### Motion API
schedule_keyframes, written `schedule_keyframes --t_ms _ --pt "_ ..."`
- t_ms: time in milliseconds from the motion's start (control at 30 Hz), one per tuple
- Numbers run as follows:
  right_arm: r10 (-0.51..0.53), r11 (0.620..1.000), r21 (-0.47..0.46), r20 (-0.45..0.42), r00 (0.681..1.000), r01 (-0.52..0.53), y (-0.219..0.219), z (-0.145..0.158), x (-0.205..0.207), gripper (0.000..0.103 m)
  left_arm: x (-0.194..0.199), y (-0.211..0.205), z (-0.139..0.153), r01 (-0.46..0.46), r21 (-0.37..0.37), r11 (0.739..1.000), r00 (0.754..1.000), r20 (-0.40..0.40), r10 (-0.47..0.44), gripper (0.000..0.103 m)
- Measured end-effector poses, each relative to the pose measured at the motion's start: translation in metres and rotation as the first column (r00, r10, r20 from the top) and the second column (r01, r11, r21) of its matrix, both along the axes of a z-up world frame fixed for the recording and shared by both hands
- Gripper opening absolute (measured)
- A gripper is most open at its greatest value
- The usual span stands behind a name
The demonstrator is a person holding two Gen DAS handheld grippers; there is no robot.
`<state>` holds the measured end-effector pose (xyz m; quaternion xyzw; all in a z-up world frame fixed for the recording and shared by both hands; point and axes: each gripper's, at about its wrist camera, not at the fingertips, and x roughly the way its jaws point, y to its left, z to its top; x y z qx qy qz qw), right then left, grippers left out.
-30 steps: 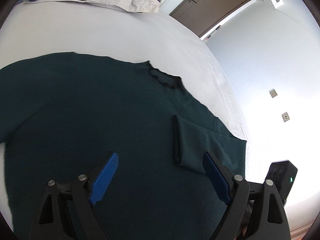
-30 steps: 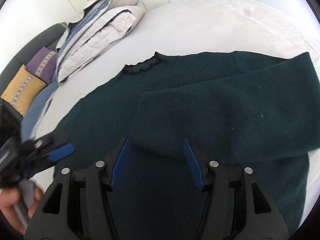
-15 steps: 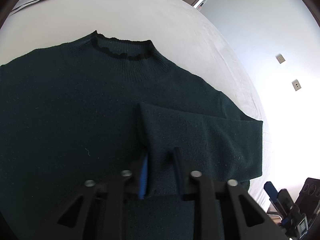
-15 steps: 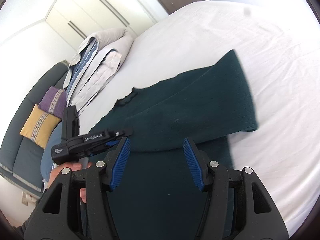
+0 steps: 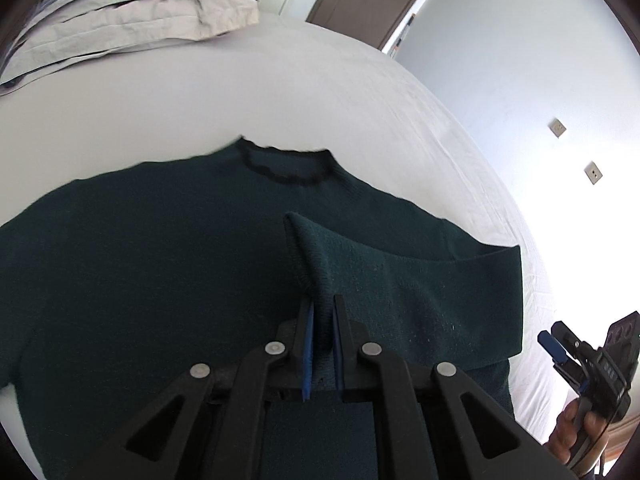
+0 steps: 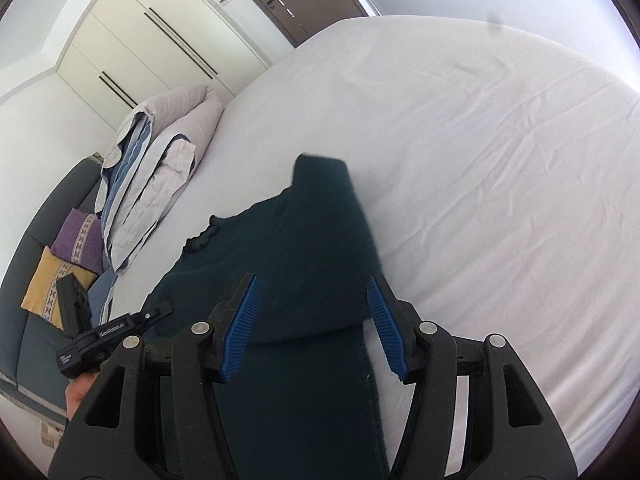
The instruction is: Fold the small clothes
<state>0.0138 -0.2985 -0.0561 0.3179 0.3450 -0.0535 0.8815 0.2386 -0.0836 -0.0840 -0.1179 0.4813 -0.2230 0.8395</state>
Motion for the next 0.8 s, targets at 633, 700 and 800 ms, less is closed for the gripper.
schedule_keyframes --t_ms 633,700,800 --pt "-0.036 0.999 -0.009 -0.167 0.985 0.035 -0.050 -0.033 0.131 0.054 -0.003 0.058 -0.023 -0.152 -0.007 0.988 0.985 0.078 0.152 0.009" --pt "-0.003 1.000 -0.030 -0.180 0.984 -0.003 -0.045 -0.035 0.145 0.052 -0.004 0.061 -0.024 -0.164 -0.013 0.986 0.983 0.079 0.164 0.009" --pt "0.013 0.996 -0.088 -0.218 0.976 -0.033 -0.035 -0.040 0.158 0.028 -0.007 0.062 -0.028 -0.163 -0.009 0.987 0.984 0.076 0.163 0.009"
